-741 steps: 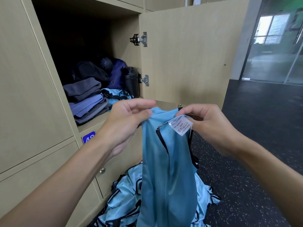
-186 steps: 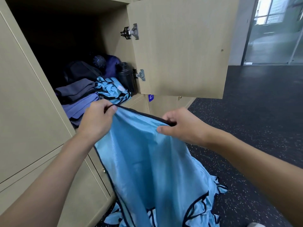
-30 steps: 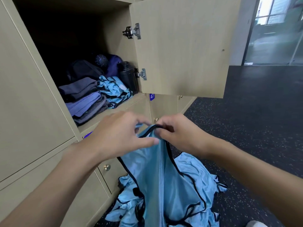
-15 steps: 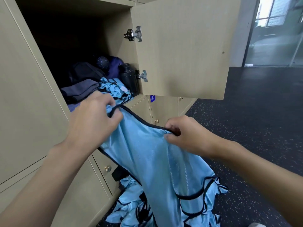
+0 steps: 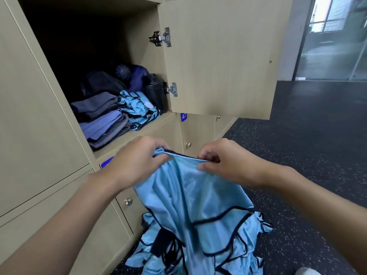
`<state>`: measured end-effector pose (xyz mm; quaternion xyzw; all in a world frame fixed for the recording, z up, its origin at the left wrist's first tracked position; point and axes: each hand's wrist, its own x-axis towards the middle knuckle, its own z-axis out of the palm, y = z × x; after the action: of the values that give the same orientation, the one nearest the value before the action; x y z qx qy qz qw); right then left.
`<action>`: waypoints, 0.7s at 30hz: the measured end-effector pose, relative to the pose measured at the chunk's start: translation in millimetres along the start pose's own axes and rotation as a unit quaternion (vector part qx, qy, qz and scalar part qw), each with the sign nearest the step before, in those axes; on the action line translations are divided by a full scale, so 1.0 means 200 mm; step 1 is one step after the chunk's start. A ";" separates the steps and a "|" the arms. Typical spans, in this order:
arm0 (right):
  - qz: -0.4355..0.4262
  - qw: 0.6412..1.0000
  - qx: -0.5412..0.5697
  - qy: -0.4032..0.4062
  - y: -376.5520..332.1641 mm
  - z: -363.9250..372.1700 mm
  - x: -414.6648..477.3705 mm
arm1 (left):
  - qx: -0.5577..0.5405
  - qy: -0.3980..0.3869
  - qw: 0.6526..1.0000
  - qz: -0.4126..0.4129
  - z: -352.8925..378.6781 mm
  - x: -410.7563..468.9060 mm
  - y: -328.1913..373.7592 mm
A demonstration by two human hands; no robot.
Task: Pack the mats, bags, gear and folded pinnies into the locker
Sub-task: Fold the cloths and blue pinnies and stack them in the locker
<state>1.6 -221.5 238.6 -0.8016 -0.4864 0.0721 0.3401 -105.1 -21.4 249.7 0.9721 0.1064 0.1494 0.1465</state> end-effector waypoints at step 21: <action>0.057 0.960 0.273 -0.027 -0.01 -0.15 -0.05 | -0.273 0.021 0.962 0.001 -0.07 -0.04 0.06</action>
<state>8.1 -243.9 260.3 -0.7021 -0.4110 0.2429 0.5283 -115.7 -31.6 263.6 0.8920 0.0638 0.1934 0.4035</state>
